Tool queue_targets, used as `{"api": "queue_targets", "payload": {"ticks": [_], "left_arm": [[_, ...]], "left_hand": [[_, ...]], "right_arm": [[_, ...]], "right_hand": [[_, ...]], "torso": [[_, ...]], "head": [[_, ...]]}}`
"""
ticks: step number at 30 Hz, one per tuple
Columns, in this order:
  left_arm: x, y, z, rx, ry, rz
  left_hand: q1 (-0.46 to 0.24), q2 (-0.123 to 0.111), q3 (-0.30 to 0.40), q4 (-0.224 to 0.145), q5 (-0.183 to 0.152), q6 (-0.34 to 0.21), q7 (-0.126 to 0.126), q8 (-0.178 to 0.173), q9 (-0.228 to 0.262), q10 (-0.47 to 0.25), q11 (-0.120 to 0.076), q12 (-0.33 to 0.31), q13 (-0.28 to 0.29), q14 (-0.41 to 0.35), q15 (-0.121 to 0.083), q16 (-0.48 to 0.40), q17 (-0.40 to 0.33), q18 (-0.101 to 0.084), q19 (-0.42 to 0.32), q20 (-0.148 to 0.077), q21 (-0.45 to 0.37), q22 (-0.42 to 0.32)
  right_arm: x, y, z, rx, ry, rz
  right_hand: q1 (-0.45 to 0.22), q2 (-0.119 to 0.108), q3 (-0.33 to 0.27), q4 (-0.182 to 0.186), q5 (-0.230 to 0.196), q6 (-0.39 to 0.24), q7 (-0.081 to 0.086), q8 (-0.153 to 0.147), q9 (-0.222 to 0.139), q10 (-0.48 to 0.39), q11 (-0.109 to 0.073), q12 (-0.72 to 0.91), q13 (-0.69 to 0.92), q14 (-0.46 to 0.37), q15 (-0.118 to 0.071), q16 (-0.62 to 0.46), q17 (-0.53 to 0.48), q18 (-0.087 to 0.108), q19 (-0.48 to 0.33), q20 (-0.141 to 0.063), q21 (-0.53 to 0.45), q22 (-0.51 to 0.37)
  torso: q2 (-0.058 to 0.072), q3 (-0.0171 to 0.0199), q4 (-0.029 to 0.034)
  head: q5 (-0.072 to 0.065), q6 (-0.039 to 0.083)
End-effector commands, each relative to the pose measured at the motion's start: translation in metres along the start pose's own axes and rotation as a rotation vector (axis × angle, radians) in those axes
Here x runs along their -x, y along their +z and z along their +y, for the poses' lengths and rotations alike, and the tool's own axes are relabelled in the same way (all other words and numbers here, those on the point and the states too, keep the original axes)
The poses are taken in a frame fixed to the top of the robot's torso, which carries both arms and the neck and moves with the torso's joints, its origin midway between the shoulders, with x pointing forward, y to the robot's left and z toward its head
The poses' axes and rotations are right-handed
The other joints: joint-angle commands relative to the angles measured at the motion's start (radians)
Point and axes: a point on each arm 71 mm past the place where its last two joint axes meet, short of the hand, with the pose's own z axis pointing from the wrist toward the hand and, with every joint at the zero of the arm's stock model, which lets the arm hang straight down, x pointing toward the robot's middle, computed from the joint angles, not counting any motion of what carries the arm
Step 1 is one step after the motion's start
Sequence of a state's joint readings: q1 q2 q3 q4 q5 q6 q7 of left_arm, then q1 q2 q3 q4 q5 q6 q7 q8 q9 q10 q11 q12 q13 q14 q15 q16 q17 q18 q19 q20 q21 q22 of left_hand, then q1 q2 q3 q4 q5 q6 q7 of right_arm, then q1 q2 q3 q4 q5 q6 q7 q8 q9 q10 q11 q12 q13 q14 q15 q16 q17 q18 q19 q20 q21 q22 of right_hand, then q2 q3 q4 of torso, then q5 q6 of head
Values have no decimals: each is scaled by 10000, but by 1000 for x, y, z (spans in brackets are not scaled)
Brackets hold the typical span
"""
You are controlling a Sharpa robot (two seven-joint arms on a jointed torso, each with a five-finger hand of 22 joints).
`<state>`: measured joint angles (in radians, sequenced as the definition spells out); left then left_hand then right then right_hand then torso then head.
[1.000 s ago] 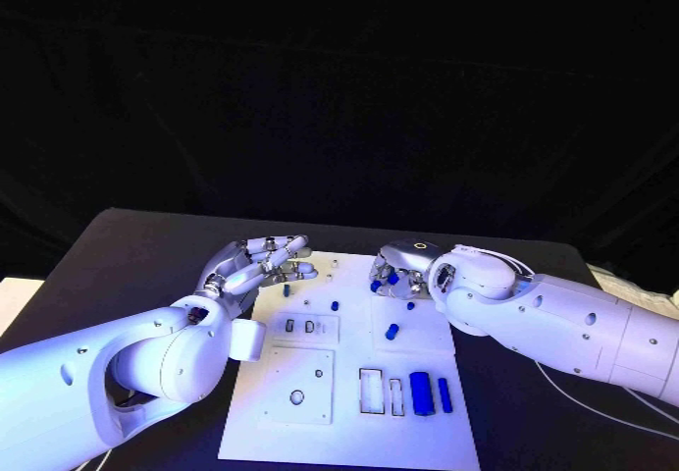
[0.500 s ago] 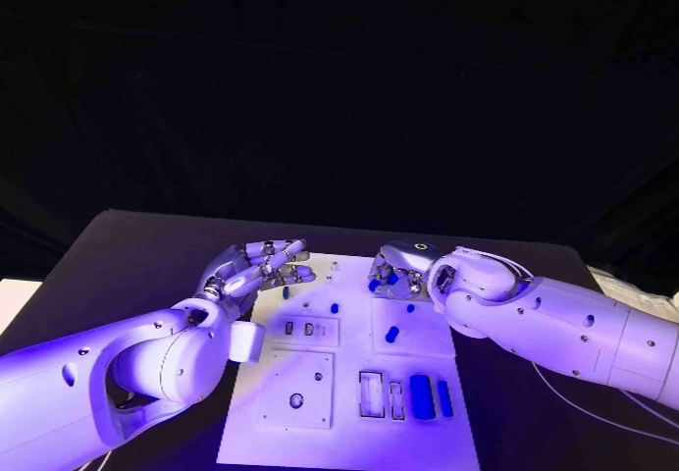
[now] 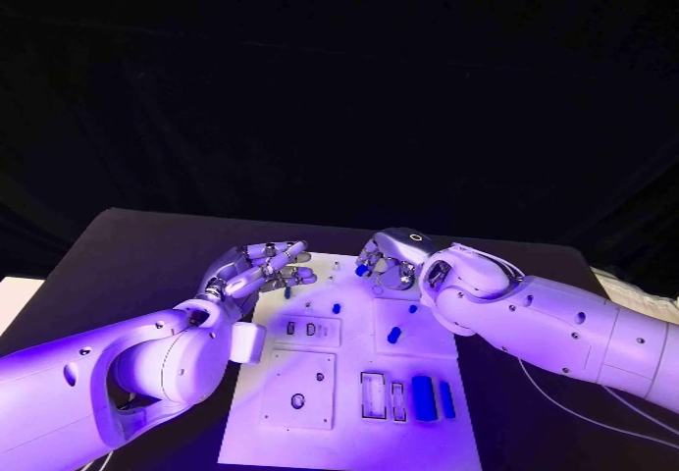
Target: Assemble the parts on the task board
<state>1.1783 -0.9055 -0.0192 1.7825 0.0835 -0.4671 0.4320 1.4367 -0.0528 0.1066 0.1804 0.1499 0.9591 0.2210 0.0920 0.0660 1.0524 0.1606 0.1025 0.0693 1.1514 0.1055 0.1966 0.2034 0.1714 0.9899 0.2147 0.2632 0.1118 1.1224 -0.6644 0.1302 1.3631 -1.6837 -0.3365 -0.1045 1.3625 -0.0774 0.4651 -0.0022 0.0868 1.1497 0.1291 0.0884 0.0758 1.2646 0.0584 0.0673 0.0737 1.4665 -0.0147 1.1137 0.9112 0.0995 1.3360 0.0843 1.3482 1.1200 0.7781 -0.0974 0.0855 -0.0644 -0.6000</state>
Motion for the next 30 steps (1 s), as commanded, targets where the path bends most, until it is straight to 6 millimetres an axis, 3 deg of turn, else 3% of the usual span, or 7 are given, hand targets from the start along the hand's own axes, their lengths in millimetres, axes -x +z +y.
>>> {"api": "queue_targets", "payload": {"ticks": [1,16,30], "left_arm": [[-3,0,-1,-5,-153,162],[-4,-2,-2,-13,-182,218],[-7,0,-2,5,-213,305]], "left_hand": [[-17,78,-13,-59,-53,-23,56,-39,-12,-6,63,-43,-10,-63,48,-42,14,101,56,29,-53,-13],[-17,78,-13,-61,-53,-24,57,-40,-12,-7,63,-44,-10,-65,49,-44,15,101,55,30,-54,-14],[-13,76,-8,-88,-55,-37,61,-56,-11,-21,71,-59,-10,-95,60,-67,29,99,41,38,-72,-26]], "right_arm": [[6,5,0,-356,-44,-541],[2,24,7,-618,-170,-385],[-4,34,17,-366,-34,-71]], "right_hand": [[-132,88,17,81,-76,59,15,-58,101,48,37,-43,-12,241,-56,55,25,-99,23,12,47,17],[-219,36,-4,169,-166,29,33,-108,98,-1,57,-56,-30,223,-41,112,54,-102,8,25,79,51],[-355,-94,-76,288,17,13,44,-154,97,-25,72,-44,-36,203,-24,180,86,-103,-11,44,114,85]], "torso": [[28,-9,3],[125,-18,59],[160,-38,77]], "head": [[11,24],[52,47],[80,42]]}}
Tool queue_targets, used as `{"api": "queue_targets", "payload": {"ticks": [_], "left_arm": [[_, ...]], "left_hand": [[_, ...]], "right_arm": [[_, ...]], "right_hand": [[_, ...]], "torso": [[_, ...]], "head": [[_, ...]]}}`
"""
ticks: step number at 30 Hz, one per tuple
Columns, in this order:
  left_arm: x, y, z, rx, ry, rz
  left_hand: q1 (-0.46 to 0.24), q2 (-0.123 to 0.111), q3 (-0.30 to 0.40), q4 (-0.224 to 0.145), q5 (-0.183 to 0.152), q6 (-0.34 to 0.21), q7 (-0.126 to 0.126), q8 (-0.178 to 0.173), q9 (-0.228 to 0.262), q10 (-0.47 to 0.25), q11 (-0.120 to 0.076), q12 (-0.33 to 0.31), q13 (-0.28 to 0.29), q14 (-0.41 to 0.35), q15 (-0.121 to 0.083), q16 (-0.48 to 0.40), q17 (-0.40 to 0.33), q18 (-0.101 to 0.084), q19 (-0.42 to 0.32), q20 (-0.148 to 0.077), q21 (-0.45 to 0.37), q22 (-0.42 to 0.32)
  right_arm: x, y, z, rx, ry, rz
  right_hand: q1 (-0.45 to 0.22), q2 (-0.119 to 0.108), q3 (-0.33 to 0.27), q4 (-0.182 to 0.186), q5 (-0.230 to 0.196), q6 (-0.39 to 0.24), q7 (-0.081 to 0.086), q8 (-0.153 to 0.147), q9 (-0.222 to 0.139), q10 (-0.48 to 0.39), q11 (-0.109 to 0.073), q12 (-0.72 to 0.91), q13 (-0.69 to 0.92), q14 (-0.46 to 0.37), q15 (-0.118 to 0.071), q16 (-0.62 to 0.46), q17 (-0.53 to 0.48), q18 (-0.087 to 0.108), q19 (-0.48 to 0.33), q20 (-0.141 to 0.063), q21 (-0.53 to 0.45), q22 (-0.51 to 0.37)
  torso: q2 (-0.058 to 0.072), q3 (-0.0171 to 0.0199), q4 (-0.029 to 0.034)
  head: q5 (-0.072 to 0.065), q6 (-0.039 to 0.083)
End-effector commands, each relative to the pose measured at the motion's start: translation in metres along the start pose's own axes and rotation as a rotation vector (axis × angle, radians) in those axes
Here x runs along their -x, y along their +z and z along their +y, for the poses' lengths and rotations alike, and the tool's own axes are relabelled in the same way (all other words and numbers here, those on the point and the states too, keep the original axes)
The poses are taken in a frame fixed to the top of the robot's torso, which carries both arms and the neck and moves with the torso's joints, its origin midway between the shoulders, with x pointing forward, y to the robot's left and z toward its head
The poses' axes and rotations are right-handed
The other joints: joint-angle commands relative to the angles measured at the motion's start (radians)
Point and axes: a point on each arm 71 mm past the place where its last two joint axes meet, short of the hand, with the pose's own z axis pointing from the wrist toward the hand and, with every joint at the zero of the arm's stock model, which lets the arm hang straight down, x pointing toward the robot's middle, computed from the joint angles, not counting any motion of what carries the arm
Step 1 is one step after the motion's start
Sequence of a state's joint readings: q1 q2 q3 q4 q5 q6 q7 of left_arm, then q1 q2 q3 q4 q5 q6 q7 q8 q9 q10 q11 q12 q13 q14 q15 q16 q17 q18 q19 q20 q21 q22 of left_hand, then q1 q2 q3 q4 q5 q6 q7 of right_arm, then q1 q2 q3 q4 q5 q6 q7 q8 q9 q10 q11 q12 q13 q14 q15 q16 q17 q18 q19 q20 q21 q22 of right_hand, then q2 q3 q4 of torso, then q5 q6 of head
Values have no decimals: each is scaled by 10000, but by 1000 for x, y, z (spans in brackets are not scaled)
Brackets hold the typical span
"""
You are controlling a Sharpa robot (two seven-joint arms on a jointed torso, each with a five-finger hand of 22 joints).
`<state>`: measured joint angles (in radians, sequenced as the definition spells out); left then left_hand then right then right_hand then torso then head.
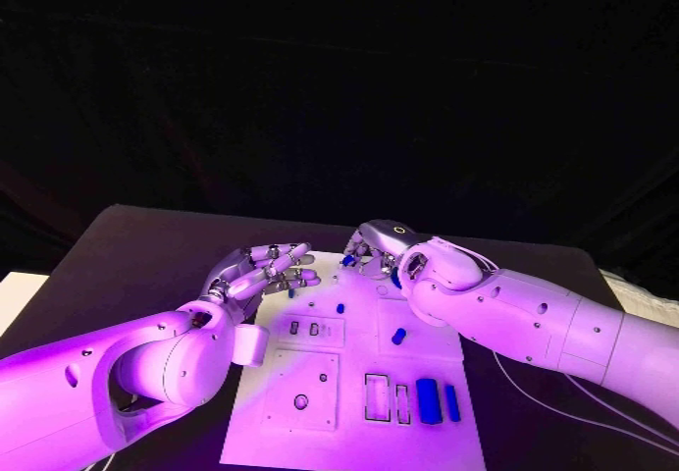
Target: Assemble the parts on the task board
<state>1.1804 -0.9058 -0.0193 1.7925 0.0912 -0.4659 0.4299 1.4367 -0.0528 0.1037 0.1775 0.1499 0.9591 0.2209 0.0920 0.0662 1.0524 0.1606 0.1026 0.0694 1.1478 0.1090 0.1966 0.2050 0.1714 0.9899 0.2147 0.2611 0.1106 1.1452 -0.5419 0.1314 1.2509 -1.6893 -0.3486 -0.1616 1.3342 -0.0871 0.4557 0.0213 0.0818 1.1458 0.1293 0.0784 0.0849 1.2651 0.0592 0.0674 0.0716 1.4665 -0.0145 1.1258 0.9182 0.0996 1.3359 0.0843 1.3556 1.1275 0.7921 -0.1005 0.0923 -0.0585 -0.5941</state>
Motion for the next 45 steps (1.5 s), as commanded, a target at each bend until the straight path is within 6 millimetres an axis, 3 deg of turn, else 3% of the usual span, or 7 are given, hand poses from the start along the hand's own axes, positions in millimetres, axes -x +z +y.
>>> {"api": "queue_targets", "payload": {"ticks": [1,23,26,30,33,39,45], "left_arm": [[-4,1,-1,-37,-118,235],[-7,-1,-1,43,-161,348],[-7,-1,-1,72,-157,341],[-7,-1,-1,112,-145,317],[-6,-1,-1,122,-143,309],[-3,-1,-1,115,-190,259],[1,-2,-2,90,-177,178]], "left_hand": [[-6,76,25,-69,-54,-39,63,-60,-12,-24,72,-63,-10,-67,27,-73,17,99,37,40,-55,-16],[17,72,38,-114,-55,-47,69,-74,-11,-35,78,-77,-10,-92,33,-95,34,99,25,47,-73,-29],[17,72,38,-114,-55,-47,69,-74,-11,-35,78,-77,-10,-92,33,-95,34,99,25,47,-73,-29],[20,74,41,-120,-55,-50,71,-77,-10,-38,80,-80,-10,-97,35,-99,37,99,22,48,-77,-31],[20,74,41,-120,-55,-50,71,-77,-10,-38,80,-80,-10,-97,35,-99,37,99,22,48,-77,-31],[12,71,39,-127,-57,-57,77,-85,-11,-46,86,-87,-10,-110,41,-109,43,98,15,52,-85,-36],[-5,61,31,-134,-60,-69,84,-96,-11,-58,94,-97,-10,-127,49,-122,52,96,5,59,-96,-44]], "right_arm": [[-2,2,2,98,-61,198],[-12,14,-2,-518,-440,412],[-11,14,-1,-515,-411,264],[-9,14,2,-437,-319,-68],[-6,11,4,-336,-234,-330],[8,-8,-2,-306,25,-706],[26,-37,-26,-946,736,-548]], "right_hand": [[-73,3,18,53,67,51,42,-54,7,-30,64,-44,-16,203,-26,60,17,-104,-10,44,39,10],[-275,-282,-144,214,301,-66,78,-138,-21,-166,101,-67,-35,160,5,106,-11,-103,-48,71,76,40],[-454,-520,-299,330,333,-518,290,-189,-128,-688,266,-88,-94,40,152,-151,-390,-47,-280,153,-98,-305],[-632,-962,-1261,494,7,-1959,691,-183,-235,-2092,686,-72,-103,-196,466,-709,-1170,163,-979,445,-706,-1396],[-261,-736,-2183,652,41,-2241,735,-137,-180,-2341,718,5,-69,-211,520,-779,-1326,214,-1059,554,-833,-1575],[167,-576,-2632,673,264,-2009,694,-111,-154,-2041,676,119,-44,-276,477,-1000,-1685,255,-1150,529,-973,-1817],[410,-281,-2651,746,792,-1387,447,15,-102,-824,374,608,111,-120,257,-687,-1303,157,-773,373,-690,-1299]], "torso": [[30,-7,4],[54,-18,-11],[58,-15,-10],[57,-2,-27],[57,-9,-12],[39,-10,-43],[30,16,-176]], "head": [[28,-8],[130,-65],[149,-73],[155,-70],[139,-69],[70,-76],[72,-29]]}}
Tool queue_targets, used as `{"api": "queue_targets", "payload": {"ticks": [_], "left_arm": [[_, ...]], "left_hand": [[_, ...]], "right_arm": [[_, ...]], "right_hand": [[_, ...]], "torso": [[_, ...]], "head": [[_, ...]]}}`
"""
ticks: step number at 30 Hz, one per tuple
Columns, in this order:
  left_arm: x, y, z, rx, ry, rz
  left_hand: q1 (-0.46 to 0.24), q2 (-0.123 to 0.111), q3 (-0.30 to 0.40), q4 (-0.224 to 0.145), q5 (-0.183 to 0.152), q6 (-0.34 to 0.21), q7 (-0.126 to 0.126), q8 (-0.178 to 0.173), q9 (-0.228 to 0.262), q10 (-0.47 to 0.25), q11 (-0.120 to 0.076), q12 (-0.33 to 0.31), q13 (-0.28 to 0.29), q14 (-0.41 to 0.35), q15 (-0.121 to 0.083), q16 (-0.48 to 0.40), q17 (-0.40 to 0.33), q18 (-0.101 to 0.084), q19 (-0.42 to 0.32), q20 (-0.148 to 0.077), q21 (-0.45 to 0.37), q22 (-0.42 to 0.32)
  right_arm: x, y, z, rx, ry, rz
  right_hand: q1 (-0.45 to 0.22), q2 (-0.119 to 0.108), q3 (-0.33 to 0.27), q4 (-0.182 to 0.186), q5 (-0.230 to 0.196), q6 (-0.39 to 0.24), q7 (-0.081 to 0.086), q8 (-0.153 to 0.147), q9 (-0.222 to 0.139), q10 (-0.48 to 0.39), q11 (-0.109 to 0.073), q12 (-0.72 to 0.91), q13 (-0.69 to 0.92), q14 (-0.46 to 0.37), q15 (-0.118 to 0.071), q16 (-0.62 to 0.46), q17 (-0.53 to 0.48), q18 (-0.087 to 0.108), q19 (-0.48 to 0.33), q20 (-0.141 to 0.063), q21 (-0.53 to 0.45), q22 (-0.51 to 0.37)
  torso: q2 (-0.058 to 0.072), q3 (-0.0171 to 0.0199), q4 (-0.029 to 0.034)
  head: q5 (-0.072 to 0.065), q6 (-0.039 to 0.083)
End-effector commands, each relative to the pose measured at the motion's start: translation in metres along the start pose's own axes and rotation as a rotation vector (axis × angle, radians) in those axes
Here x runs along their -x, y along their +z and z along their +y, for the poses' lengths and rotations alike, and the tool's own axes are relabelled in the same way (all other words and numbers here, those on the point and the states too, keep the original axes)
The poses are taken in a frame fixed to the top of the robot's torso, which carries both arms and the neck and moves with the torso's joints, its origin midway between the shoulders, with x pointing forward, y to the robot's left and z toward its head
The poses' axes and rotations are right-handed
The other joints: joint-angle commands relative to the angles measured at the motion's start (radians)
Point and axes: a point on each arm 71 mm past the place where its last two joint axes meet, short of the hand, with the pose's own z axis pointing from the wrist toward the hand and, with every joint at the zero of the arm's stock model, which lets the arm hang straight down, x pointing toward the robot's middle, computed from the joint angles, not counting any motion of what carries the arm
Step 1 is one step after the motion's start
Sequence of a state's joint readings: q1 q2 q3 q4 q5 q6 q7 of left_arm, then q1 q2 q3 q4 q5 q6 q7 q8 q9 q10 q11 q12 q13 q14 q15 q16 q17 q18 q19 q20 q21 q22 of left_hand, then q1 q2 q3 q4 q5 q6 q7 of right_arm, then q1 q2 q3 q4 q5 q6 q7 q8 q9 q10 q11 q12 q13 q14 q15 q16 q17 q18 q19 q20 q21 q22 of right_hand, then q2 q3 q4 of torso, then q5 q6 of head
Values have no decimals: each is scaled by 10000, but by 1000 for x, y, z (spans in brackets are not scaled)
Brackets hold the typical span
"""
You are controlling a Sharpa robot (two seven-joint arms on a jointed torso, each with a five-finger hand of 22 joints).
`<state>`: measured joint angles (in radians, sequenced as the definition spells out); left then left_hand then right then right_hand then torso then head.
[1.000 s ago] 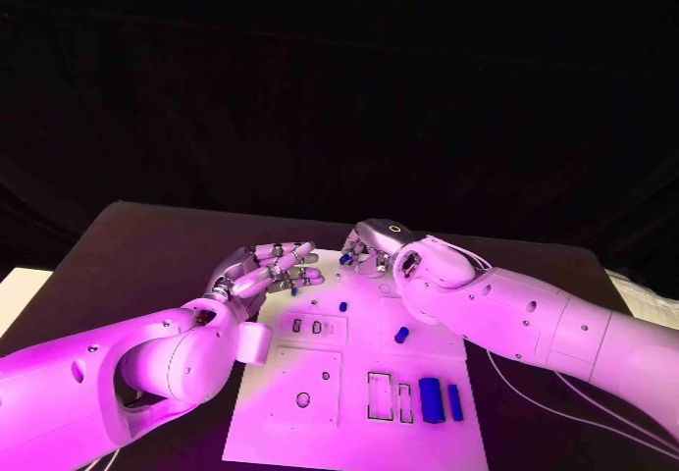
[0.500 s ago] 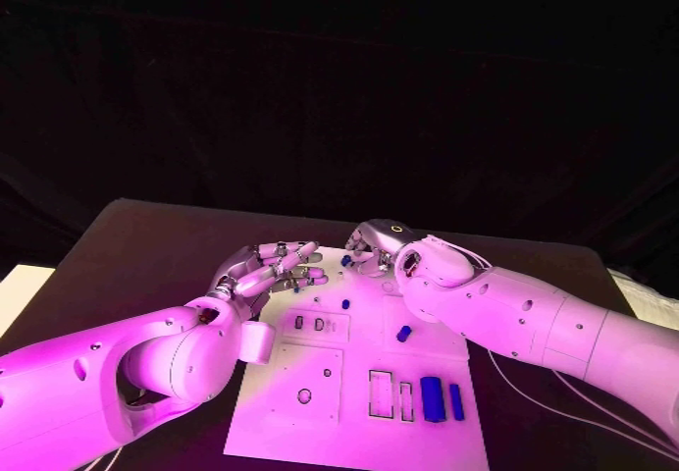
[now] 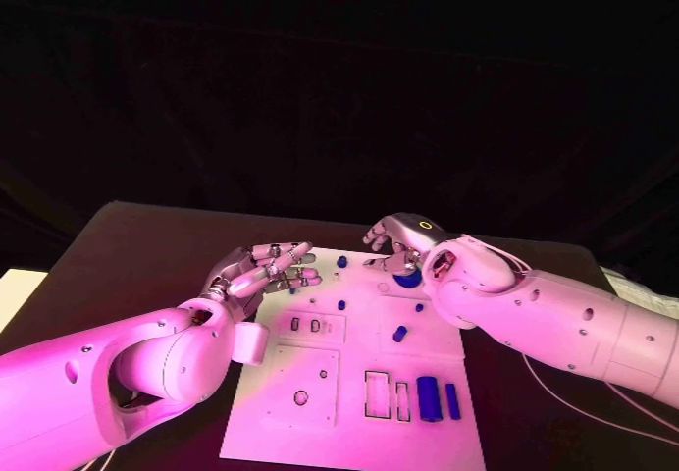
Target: Assemble the parts on the task board
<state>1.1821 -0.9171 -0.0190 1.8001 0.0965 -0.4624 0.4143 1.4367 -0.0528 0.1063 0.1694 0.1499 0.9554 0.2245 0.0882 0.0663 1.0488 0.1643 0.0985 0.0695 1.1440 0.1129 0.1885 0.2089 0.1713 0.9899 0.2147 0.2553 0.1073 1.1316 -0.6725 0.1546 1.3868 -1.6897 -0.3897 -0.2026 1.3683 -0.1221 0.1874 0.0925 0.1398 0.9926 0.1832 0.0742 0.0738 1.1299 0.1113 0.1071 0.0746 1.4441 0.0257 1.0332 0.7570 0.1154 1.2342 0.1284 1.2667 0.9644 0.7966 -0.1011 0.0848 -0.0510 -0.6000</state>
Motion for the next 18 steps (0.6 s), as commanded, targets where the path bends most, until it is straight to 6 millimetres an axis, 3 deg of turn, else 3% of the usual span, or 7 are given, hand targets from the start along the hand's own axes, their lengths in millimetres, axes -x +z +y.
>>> {"api": "queue_targets", "payload": {"ticks": [1,6,9,11,12,14,18], "left_arm": [[-1,0,-2,-73,-132,189],[2,1,-2,-82,-114,135],[3,2,-1,-87,-102,104],[4,3,-1,-91,-96,86],[5,4,-1,-95,-93,78],[5,4,-1,-100,-93,75],[5,6,0,-111,-101,91]], "left_hand": [[-5,61,4,-54,-60,-32,49,-58,-12,-21,57,-56,-11,-88,10,-41,13,98,5,59,-39,-11],[-5,59,4,-56,-60,-33,48,-59,-12,-22,57,-57,-11,-90,11,-43,15,98,4,60,-41,-12],[-4,59,4,-59,-60,-32,48,-59,-12,-22,57,-58,-11,-91,12,-44,16,98,3,60,-42,-13],[-4,58,4,-60,-60,-32,48,-59,-12,-21,57,-58,-11,-91,12,-44,16,98,3,60,-42,-13],[-4,58,4,-60,-60,-32,48,-59,-12,-21,57,-58,-11,-91,12,-44,16,98,3,60,-42,-13],[-4,58,4,-60,-60,-32,48,-59,-12,-21,57,-58,-11,-91,12,-44,16,98,3,60,-42,-13],[-3,58,5,-64,-60,-32,47,-60,-11,-21,57,-58,-10,-93,12,-46,19,98,2,61,-44,-15]], "right_arm": [[7,-12,-14,-800,812,147],[13,-30,-43,-1874,1529,710],[12,-39,-58,-2408,1717,1011],[11,-43,-65,-2653,1770,1164],[10,-45,-68,-2768,1786,1251],[8,-47,-71,-2895,1792,1368],[5,-47,-76,-3120,1776,1622]], "right_hand": [[105,95,73,54,273,181,-160,42,0,888,-247,352,146,193,-222,468,604,-59,433,-130,373,641],[109,-80,2,120,338,221,-478,-35,-37,2662,-685,1294,779,572,-573,1668,2184,-344,1289,-455,1183,2099],[-83,-276,-395,296,374,157,-602,-53,-48,3040,-842,2336,1926,740,-721,2668,3524,-537,1809,-655,1732,3087],[-235,-306,-632,433,364,71,-611,-68,-55,3262,-833,4235,3924,806,-709,3149,4249,-625,2015,-652,1944,3513],[40,-373,-1111,505,416,23,-585,10,-22,2262,-715,6192,6377,735,-735,3508,4672,-622,2052,-687,2090,3720],[-73,-109,-1275,796,399,-53,-550,-12,-34,2492,-740,7868,8161,769,-635,3759,5097,-689,2111,-558,2171,3899],[-45,-50,-1545,1085,390,-180,-482,-38,-47,2696,-646,9687,10180,852,-537,4114,5711,-733,2227,-481,2295,4164]], "torso": [[-11,37,-128],[5,88,-228],[18,110,-275],[30,129,-306],[37,138,-316],[50,163,-334],[52,194,-347]], "head": [[-9,30],[-42,54],[-92,58],[-100,61],[-95,63],[-88,77],[-93,68]]}}
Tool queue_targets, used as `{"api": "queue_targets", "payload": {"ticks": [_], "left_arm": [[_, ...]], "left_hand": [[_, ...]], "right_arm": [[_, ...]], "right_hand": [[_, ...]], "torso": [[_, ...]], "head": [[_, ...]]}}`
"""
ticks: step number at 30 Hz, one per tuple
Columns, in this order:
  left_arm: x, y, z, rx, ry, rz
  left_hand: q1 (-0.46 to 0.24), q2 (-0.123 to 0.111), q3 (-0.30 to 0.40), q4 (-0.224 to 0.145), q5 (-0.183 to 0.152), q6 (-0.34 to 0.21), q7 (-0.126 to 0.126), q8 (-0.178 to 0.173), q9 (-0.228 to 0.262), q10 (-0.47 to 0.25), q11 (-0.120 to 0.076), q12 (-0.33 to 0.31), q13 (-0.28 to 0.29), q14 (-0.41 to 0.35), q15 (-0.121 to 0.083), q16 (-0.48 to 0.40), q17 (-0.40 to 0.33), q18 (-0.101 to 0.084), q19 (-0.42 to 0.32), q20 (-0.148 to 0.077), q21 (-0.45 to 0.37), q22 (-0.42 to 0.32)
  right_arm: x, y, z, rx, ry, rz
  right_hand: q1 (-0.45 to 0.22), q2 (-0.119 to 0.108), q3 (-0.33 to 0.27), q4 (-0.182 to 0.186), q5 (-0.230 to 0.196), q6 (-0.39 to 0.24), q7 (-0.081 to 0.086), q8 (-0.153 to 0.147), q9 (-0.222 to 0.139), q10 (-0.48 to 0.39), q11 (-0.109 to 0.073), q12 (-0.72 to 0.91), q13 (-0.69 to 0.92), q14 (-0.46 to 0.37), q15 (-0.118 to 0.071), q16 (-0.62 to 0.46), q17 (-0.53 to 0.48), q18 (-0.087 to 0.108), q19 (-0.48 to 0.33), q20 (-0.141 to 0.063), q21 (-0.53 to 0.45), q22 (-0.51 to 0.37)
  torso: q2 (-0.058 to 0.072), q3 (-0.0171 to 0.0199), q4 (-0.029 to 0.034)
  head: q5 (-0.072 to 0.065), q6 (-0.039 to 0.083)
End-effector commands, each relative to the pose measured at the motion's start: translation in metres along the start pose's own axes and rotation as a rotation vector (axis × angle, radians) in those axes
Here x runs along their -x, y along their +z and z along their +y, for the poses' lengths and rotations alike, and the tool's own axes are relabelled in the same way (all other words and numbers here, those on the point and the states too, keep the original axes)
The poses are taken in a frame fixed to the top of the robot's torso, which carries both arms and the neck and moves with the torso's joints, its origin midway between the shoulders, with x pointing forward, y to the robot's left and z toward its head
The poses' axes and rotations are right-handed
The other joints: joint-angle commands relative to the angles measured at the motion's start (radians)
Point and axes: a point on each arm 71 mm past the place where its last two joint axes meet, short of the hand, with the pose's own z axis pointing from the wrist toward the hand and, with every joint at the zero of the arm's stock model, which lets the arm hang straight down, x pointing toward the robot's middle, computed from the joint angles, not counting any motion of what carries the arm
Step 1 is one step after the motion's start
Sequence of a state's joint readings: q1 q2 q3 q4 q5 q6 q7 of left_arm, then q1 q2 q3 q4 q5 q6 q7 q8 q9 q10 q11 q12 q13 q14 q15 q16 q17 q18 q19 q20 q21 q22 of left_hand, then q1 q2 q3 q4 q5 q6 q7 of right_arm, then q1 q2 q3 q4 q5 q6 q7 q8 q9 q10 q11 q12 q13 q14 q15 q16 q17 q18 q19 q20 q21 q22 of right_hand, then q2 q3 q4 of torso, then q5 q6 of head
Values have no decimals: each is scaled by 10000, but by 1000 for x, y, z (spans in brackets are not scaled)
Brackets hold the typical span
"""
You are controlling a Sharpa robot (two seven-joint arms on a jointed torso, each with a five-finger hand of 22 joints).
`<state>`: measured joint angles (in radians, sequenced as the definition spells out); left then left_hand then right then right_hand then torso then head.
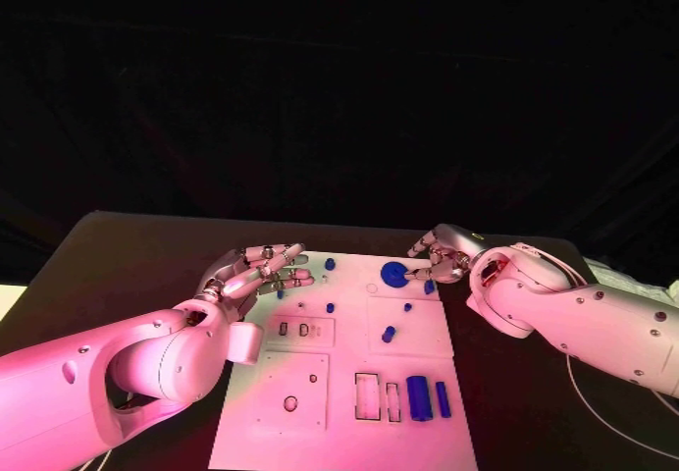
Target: Assemble the parts on the task board
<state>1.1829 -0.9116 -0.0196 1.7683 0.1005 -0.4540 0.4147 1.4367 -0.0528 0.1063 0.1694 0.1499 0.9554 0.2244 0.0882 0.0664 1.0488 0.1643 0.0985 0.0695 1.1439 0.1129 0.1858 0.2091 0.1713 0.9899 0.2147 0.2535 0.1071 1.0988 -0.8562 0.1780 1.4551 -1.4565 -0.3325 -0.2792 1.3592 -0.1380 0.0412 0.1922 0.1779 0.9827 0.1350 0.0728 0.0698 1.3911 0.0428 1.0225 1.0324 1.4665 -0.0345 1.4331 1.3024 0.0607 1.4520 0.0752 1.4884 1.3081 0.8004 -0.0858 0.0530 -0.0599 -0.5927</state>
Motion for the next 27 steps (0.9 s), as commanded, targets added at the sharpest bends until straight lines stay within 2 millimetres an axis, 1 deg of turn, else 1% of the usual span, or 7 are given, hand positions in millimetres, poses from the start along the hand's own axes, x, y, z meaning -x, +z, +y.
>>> {"api": "queue_targets", "payload": {"ticks": [1,4,7,9,15,21,27], "left_arm": [[-3,1,-1,-101,-138,277],[-3,2,0,-103,-142,284],[-3,2,0,-100,-139,275],[-3,3,0,-97,-136,267],[-3,3,0,-94,-136,266],[-2,3,0,-89,-134,261],[-2,4,1,-80,-141,276]], "left_hand": [[-3,58,5,-65,-60,-33,47,-60,-12,-21,57,-58,-11,-92,12,-19,16,98,2,61,-25,-12],[0,57,6,-70,-59,-32,45,-61,-11,-20,56,-58,-10,-94,12,-21,18,98,0,62,-27,-14],[0,57,6,-70,-59,-32,45,-61,-11,-20,56,-58,-10,-94,12,-21,18,98,0,62,-27,-14],[0,57,6,-70,-59,-32,45,-61,-11,-20,56,-58,-10,-94,12,-21,18,98,0,62,-27,-14],[0,57,6,-70,-59,-32,45,-61,-11,-20,56,-58,-10,-94,12,-21,18,98,0,62,-27,-14],[0,57,6,-70,-59,-32,45,-61,-11,-20,56,-58,-10,-94,12,-21,18,98,0,62,-27,-14],[14,60,15,-90,-56,-31,39,-64,-9,-17,53,-59,-8,-100,12,-27,26,100,-3,64,-33,-18]], "right_arm": [[-7,1,-5,-542,182,707],[-10,2,-5,-597,191,857],[-13,3,-2,-562,221,925],[-14,4,0,-549,248,881],[-16,5,5,-496,283,718],[-18,6,9,-375,233,600],[-18,8,12,-343,142,483]], "right_hand": [[76,115,-117,128,19,-140,32,-41,-13,130,55,814,911,652,66,205,420,-206,95,76,114,810],[178,131,-212,256,49,-276,90,-37,-12,273,109,1579,1752,699,142,397,755,-249,212,132,215,1035],[219,160,-230,291,69,-265,97,-18,-4,336,119,1848,2044,708,155,443,836,-263,248,147,246,1104],[245,193,-229,304,91,-251,95,-6,0,348,123,1929,2140,708,158,454,854,-264,251,154,252,1116],[297,259,-219,311,213,-234,100,10,3,378,125,2091,2330,710,165,474,889,-268,258,162,264,1139],[309,283,-225,317,243,-227,103,16,4,446,129,2286,2524,718,170,503,943,-277,281,167,281,1182],[412,411,-171,275,237,-189,102,41,10,467,129,2392,2656,726,173,535,1001,-292,320,174,313,1256]], "torso": [[18,47,-28],[24,46,-4],[24,41,-12],[32,55,-1],[17,25,-2],[18,33,-5],[20,31,5]], "head": [[-5,-2],[-14,-14],[-1,-34],[-7,-46],[0,-75],[-26,-59],[-1,-84]]}}
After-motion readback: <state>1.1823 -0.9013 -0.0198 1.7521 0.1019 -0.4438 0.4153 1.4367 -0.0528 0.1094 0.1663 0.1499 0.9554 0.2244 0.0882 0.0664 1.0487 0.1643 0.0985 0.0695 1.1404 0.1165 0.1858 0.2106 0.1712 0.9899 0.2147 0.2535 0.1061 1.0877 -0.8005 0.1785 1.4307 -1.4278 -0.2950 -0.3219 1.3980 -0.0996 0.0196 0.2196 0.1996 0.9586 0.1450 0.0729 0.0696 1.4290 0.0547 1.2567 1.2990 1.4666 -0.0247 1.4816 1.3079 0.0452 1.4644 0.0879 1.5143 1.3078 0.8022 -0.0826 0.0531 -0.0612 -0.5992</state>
